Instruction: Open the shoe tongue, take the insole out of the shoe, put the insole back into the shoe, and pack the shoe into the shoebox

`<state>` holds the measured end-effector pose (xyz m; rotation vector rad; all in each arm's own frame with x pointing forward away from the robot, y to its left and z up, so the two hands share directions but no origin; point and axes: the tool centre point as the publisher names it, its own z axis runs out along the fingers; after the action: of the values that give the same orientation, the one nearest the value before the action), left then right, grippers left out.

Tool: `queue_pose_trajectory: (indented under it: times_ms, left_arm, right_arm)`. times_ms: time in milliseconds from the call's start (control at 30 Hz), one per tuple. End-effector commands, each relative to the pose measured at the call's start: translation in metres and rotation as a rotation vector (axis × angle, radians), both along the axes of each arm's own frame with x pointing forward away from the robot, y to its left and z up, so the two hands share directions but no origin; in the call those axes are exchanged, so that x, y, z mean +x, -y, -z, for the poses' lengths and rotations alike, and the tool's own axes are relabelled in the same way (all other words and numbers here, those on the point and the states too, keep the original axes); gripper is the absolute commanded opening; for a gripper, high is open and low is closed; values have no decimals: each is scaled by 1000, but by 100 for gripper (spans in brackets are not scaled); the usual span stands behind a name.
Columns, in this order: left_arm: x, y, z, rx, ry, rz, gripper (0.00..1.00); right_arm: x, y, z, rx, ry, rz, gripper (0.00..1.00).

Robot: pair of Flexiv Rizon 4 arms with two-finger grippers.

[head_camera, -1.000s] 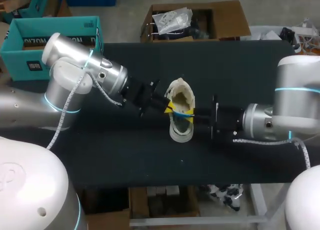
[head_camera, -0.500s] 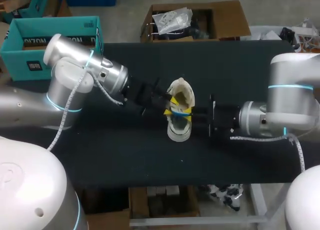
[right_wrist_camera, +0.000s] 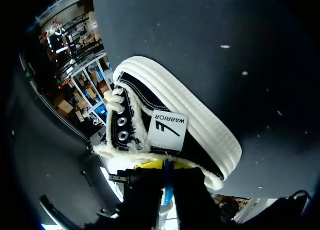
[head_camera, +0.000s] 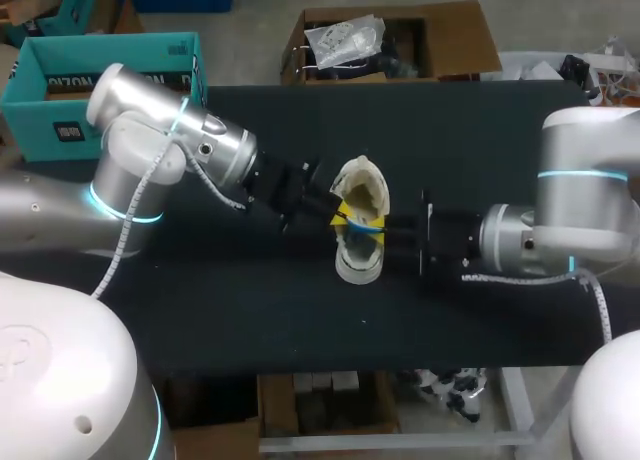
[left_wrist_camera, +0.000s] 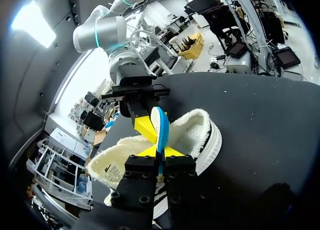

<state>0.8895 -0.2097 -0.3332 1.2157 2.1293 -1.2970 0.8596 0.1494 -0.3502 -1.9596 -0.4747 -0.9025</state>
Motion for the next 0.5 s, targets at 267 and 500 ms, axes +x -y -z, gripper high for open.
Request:
queue_pose_trajectory:
  times_ms: [267, 500]
  left_arm:
    - [1, 0, 4, -1, -6, -4, 0]
    - [2, 2, 7, -3, -8, -9, 0]
  right_arm:
    - [-20, -5, -18, -8, 21, -15, 31]
    - [-21, -9, -19, -15, 22, -33, 0]
